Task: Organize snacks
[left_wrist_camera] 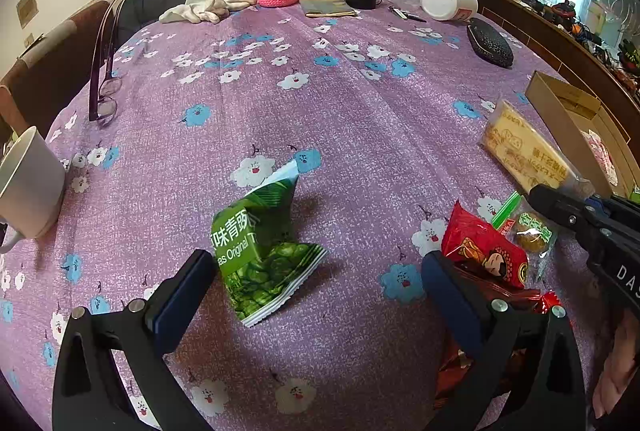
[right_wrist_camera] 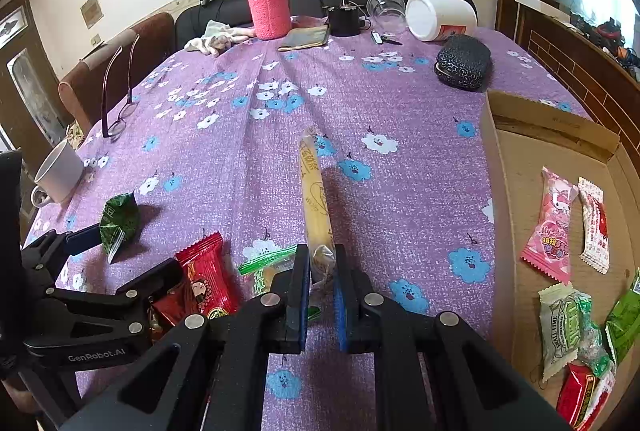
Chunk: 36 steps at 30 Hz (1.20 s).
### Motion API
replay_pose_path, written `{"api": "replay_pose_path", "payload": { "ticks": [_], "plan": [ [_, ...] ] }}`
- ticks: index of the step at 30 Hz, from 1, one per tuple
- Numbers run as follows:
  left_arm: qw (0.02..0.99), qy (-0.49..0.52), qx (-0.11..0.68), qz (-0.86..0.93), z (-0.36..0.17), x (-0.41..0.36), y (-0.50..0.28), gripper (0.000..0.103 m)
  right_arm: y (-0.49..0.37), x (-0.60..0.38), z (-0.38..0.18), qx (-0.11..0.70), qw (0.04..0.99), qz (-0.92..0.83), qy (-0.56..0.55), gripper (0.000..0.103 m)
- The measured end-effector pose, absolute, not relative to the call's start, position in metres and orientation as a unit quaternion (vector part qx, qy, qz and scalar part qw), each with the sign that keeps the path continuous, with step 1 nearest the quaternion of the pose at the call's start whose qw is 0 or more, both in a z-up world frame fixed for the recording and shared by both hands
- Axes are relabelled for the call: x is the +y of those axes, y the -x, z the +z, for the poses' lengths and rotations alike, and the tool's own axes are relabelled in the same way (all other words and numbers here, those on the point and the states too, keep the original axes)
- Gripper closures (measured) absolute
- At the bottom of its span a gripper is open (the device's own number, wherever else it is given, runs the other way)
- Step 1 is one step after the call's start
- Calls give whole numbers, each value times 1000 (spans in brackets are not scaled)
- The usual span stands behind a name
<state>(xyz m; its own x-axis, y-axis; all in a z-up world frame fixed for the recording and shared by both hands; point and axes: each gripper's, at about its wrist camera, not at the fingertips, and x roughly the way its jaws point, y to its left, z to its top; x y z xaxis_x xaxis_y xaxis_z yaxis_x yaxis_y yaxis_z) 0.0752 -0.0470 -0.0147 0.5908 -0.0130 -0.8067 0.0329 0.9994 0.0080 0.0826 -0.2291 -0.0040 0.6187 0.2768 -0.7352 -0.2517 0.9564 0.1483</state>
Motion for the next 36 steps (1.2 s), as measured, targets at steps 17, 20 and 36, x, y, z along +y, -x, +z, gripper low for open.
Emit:
{"api": "replay_pose_path", "payload": {
  "ticks": [17,20,36],
  "plan": [
    [892,-11,452,-13,-15,-47,-75,0,-82,-232,-3,412,899,146,-24,92],
    [892,-11,452,-13,-15,-47,-75,0,-81,-231,-4,413,899,147,-22,92],
    [888,-2,457,-41,-4,-21,-60,26,-81,-232,-2,410,899,150,-24,92]
  ]
}}
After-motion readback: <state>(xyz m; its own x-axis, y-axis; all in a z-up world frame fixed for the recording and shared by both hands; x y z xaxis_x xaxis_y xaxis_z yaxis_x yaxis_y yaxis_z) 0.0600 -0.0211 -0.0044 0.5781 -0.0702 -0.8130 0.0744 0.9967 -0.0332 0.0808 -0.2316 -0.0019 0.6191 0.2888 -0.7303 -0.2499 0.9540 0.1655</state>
